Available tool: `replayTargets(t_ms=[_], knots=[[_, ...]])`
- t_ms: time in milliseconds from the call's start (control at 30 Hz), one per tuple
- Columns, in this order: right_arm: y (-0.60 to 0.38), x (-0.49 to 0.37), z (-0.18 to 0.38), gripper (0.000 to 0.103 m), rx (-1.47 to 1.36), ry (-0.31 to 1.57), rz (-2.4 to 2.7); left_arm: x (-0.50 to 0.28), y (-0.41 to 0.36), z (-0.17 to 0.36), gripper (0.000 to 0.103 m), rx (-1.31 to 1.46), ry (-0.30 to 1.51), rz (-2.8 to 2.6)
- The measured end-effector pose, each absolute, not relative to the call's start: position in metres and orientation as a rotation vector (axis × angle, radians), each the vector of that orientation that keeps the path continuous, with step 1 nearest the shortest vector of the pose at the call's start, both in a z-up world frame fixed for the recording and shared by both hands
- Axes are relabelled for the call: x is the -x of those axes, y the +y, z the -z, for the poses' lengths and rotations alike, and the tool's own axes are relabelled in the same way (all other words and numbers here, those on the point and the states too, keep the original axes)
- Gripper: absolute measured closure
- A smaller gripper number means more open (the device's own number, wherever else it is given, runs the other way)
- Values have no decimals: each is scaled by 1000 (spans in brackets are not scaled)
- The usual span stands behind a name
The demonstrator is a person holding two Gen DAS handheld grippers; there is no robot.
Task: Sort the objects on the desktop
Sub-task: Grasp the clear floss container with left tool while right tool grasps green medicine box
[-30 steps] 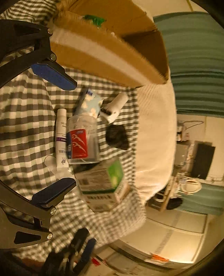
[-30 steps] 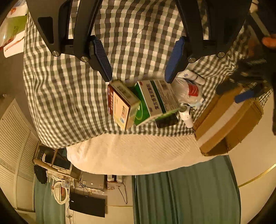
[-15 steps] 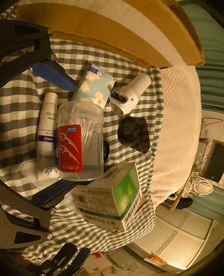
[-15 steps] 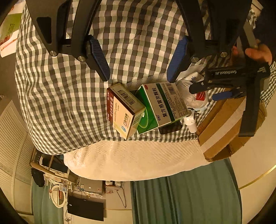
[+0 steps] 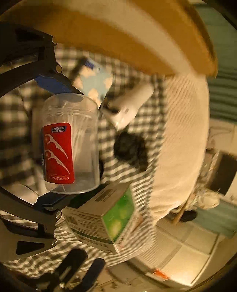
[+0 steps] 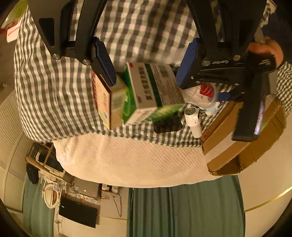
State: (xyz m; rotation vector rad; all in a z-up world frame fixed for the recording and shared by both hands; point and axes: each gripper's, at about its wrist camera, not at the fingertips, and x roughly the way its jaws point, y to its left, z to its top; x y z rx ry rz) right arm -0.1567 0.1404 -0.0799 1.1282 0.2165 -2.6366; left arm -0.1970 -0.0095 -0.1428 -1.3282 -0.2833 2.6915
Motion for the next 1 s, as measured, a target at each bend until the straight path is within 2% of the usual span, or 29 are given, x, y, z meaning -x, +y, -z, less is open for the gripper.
replayTargets(t_ms=[33,100,333,667,1000], knots=[[138,157,80,25,-1124,219,2647,191,-17,138,12,1318,-287,-2738],[133,160,81,20,-1120,200,2651,187,-26,133,12,1308,-281,-2805],[108,179,95,20,-1132,238,2687,187,-22,136,12,1309,-185,-2846],[109,180,104,20,-1113,238,2653,191,-25,142,12,1298,-224,-2837],[91,174,125,8,-1042,442,2666,194,-35,142,11,1281,-307,-2788]])
